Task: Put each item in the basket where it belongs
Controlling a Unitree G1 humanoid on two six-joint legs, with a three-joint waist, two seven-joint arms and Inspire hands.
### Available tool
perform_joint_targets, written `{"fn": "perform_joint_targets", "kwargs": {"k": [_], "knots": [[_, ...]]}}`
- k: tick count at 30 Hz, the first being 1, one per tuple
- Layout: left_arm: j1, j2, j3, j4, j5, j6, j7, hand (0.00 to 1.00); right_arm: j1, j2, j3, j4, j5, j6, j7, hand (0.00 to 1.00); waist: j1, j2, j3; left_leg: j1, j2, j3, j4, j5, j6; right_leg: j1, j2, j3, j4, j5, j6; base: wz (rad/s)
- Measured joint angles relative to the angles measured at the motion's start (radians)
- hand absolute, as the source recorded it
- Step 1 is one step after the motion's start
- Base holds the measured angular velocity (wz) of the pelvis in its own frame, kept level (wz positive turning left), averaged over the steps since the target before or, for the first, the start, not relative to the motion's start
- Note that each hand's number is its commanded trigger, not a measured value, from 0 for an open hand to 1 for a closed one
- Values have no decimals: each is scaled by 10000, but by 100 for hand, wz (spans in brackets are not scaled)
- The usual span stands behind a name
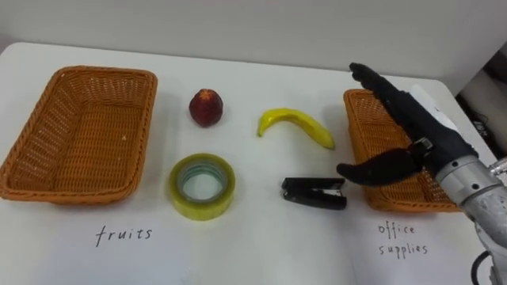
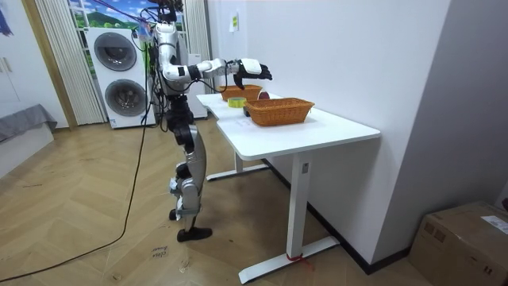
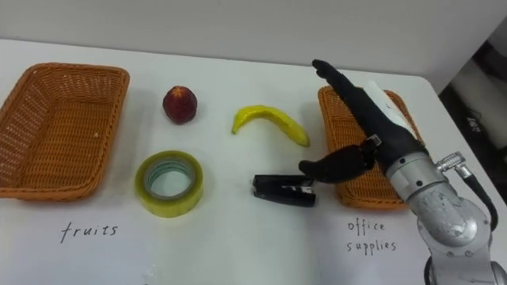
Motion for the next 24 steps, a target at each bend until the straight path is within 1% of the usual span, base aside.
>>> {"fn": "perform_joint_targets", "kwargs": {"k": [7,10,12,15,17,20,24], "knots": [[-49,-2,-7,-14,-1,0,47,0,0,1,2,1,-156,0,302,0,143,16,5,-30,0,-61,8,1,-1,-5,0,-8,1,2,-3,1],[-144,-2,-10,-15,-3,0,78,0,3,2,86,2,-683,31,483,0,174,31,7,-142,-2,-201,22,6,-8,-32,-11,-133,-15,32,-13,11],[-189,-1,-134,-27,-5,0,91,0,12,11,228,2,-988,85,598,0,222,80,-9,-146,2,-221,17,15,-16,-29,-6,-160,-27,37,-18,4],[-206,-18,-374,-100,-13,3,87,0,15,18,535,1,-1407,146,740,0,227,186,2,-143,1,-225,35,21,-17,-33,-6,-162,-34,37,-18,0],[-226,-19,-401,-127,-16,3,83,0,15,23,670,1,-1554,226,853,0,228,215,7,-141,-1,-225,37,39,-20,-34,-7,-162,-48,37,-18,0],[-220,-19,-401,-231,-30,4,81,0,15,23,763,0,-1620,302,1017,0,228,221,8,-152,-1,-226,31,42,-22,-23,-3,-162,-116,38,-19,0],[-366,-20,-469,-196,-67,4,76,0,19,27,874,6,-1810,303,1112,0,230,199,-5,-154,-5,-224,32,43,-21,-16,-8,-159,-125,38,-20,0]]}}
